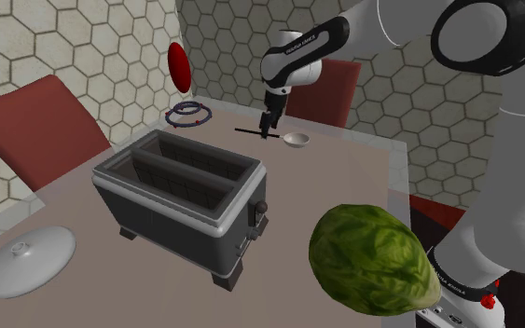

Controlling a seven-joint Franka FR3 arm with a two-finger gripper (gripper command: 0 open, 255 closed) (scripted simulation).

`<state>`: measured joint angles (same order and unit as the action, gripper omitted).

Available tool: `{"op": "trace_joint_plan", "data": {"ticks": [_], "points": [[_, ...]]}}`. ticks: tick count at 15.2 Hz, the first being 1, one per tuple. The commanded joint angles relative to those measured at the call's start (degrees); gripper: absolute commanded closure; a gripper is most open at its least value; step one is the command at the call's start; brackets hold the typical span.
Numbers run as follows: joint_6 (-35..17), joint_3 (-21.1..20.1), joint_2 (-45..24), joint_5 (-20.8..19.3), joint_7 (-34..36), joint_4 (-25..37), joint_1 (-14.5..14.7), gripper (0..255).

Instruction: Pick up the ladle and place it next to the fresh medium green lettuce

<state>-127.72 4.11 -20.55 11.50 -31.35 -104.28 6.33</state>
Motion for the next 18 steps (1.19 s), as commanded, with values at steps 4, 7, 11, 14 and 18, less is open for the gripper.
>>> {"op": "trace_joint_plan", "data": {"ticks": [4, 7, 11, 14, 18], "points": [[-1.61, -0.15, -1.11, 0.26, -0.2, -0.47, 0.05, 0], [-1.61, -0.15, -1.11, 0.26, -0.2, -0.47, 0.05, 0], [-1.6, -0.15, -1.11, 0.26, -0.2, -0.47, 0.05, 255], [-1.56, -0.14, -1.05, 0.26, -0.2, -0.48, 0.05, 255], [-1.56, -0.13, -0.98, 0.25, -0.22, -0.55, 0.04, 255]]}}
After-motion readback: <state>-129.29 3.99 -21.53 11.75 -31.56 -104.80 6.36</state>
